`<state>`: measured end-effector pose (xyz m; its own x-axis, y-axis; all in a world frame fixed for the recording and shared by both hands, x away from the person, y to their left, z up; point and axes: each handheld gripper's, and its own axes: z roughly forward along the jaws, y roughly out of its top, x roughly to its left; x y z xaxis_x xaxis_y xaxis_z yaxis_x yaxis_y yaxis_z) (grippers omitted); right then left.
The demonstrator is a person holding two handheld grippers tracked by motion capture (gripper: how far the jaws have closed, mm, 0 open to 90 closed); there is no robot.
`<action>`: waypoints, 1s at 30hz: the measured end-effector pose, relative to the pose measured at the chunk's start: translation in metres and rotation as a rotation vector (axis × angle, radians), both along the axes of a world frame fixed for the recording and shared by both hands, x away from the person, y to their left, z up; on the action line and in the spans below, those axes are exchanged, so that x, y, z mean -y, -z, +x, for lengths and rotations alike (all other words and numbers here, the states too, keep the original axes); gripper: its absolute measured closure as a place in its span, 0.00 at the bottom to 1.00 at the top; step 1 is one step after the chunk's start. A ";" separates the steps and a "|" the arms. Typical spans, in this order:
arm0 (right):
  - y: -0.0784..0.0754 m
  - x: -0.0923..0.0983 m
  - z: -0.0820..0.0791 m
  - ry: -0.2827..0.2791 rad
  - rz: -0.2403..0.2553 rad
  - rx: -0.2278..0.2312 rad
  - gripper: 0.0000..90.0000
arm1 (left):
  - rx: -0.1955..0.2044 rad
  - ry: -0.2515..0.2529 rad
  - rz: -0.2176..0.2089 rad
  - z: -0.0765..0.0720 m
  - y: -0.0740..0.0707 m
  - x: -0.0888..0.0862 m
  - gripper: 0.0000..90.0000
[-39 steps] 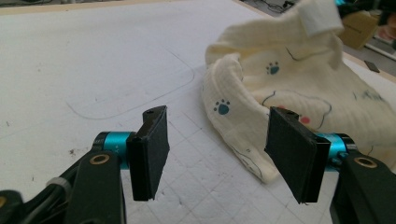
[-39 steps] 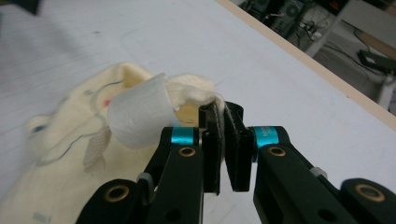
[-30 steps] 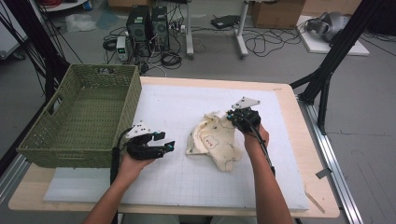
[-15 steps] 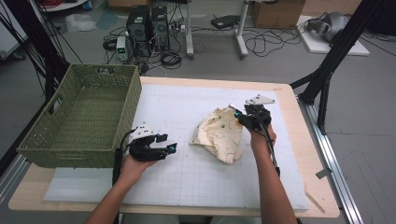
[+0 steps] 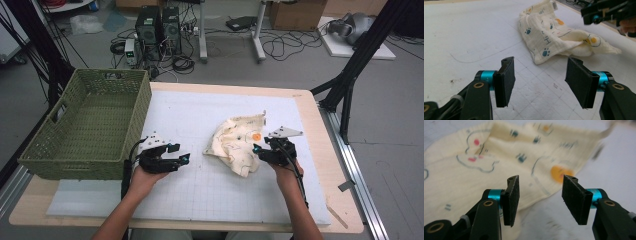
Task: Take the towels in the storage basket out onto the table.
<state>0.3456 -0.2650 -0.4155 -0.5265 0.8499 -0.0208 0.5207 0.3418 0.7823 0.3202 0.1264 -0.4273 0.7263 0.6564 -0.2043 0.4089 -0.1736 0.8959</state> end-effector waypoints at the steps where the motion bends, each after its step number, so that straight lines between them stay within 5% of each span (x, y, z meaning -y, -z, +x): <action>1: 0.006 -0.001 0.002 -0.003 0.015 -0.038 0.53 | -0.002 0.003 0.000 0.000 0.000 0.000 0.45; 5: 0.023 -0.011 0.009 -0.026 0.019 -0.084 0.56 | -0.003 0.006 -0.001 -0.001 0.000 0.002 0.45; 8: 0.029 -0.020 0.011 -0.048 -0.026 -0.088 0.69 | -0.005 0.003 -0.002 -0.001 0.001 0.001 0.45; 11: 0.028 -0.023 0.009 -0.068 -0.048 -0.082 0.99 | -0.007 0.005 -0.002 0.000 0.001 0.001 0.45; 14: 0.022 -0.029 0.007 -0.077 -0.135 -0.046 0.99 | -0.005 0.002 -0.004 0.000 0.002 0.001 0.45; 23: 0.004 0.000 0.023 0.048 -0.083 0.047 0.99 | -0.007 0.006 -0.002 0.000 0.002 0.001 0.46; 27: 0.012 0.007 0.037 0.079 -0.129 0.022 0.99 | -0.007 0.004 -0.004 -0.001 0.002 0.001 0.46; 30: 0.016 0.015 0.043 0.153 -0.174 0.033 0.99 | -0.009 0.002 -0.007 -0.001 0.002 0.000 0.46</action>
